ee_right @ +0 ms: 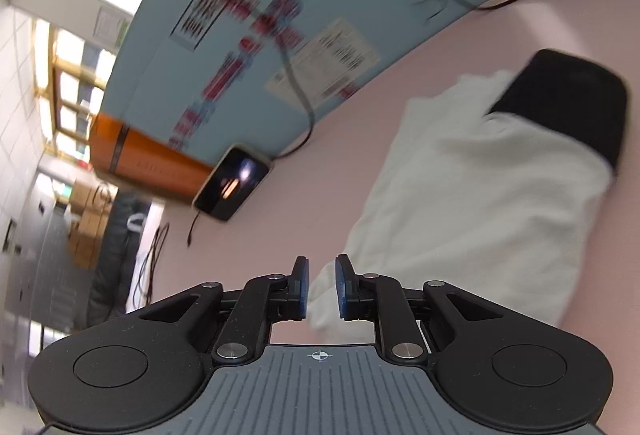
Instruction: Fold clothes
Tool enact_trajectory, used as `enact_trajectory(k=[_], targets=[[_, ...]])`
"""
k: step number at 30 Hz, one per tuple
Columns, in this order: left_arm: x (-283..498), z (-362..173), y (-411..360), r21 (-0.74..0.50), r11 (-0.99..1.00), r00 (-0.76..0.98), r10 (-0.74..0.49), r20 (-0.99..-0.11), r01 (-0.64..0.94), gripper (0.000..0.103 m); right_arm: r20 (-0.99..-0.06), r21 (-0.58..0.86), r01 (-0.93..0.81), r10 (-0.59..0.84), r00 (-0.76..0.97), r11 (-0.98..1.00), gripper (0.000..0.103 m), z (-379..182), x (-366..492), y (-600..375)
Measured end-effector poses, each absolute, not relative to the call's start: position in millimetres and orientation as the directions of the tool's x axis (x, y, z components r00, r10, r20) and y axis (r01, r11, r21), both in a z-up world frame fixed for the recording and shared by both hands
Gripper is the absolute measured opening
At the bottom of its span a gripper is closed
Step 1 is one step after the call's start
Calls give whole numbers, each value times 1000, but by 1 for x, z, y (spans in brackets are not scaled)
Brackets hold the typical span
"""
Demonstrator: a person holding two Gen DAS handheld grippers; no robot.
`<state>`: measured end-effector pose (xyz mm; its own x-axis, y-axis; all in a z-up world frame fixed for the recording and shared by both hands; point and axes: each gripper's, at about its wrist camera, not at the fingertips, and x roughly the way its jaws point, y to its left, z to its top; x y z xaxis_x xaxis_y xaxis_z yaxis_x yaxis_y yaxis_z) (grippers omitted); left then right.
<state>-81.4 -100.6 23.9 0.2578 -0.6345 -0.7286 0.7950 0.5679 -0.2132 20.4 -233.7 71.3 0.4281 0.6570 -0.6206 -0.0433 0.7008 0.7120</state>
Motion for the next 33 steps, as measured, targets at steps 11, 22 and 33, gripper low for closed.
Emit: enact_trajectory(k=[11, 22, 33], targets=[[-74, 21, -94, -351, 554, 193, -699, -688, 755, 103, -704, 616, 54, 519, 485, 786, 21, 59, 38, -258], [-70, 21, -97, -405, 542, 149, -714, -684, 736, 103, -784, 537, 118, 443, 435, 835, 12, 20, 58, -254], [-71, 32, -98, -406, 599, 185, -688, -702, 690, 103, -731, 580, 87, 471, 493, 810, 30, 29, 44, -262]])
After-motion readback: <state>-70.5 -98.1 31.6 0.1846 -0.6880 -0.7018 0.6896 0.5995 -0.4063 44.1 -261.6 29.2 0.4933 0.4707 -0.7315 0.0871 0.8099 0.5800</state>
